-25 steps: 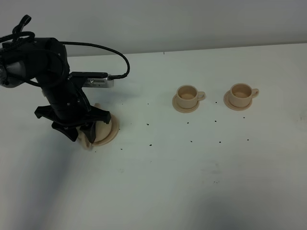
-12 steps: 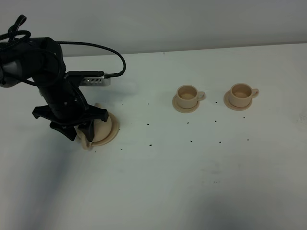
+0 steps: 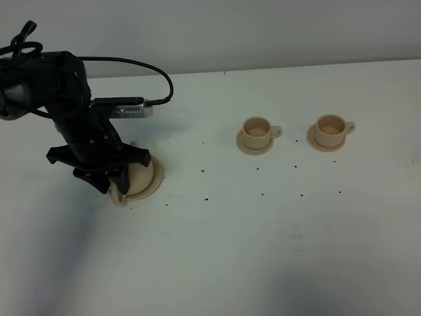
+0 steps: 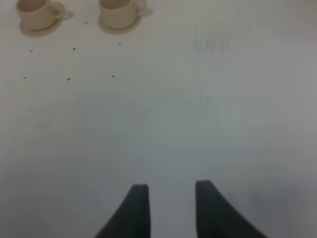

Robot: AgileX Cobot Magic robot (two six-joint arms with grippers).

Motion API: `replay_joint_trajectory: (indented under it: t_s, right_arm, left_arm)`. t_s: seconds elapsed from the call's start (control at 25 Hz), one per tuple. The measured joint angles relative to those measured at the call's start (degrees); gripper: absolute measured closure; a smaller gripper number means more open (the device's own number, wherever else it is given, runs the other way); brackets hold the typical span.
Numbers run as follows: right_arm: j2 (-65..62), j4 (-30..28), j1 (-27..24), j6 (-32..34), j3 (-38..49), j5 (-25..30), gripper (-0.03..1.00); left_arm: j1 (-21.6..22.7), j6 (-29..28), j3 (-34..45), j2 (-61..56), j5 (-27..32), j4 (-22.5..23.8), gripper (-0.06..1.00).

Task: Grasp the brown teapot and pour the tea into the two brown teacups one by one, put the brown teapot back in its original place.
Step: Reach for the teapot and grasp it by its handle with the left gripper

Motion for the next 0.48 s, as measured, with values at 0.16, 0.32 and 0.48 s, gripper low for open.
replay_joint_trajectory:
  t_s: [0.16, 0.32, 0.48]
  right_arm:
    - [0.0, 0.0, 0.0, 0.0, 0.0, 0.0, 0.73]
    - [0.0, 0.0, 0.0, 0.0, 0.0, 0.0, 0.73]
    - [0.0, 0.0, 0.0, 0.0, 0.0, 0.0, 0.73]
  left_arm:
    - [0.0, 0.0, 0.0, 0.0, 0.3, 0.0, 0.67]
    - [0.0, 0.0, 0.0, 0.0, 0.6, 0.0, 0.78]
    - [0.0, 0.0, 0.0, 0.0, 0.6, -0.1, 0.82]
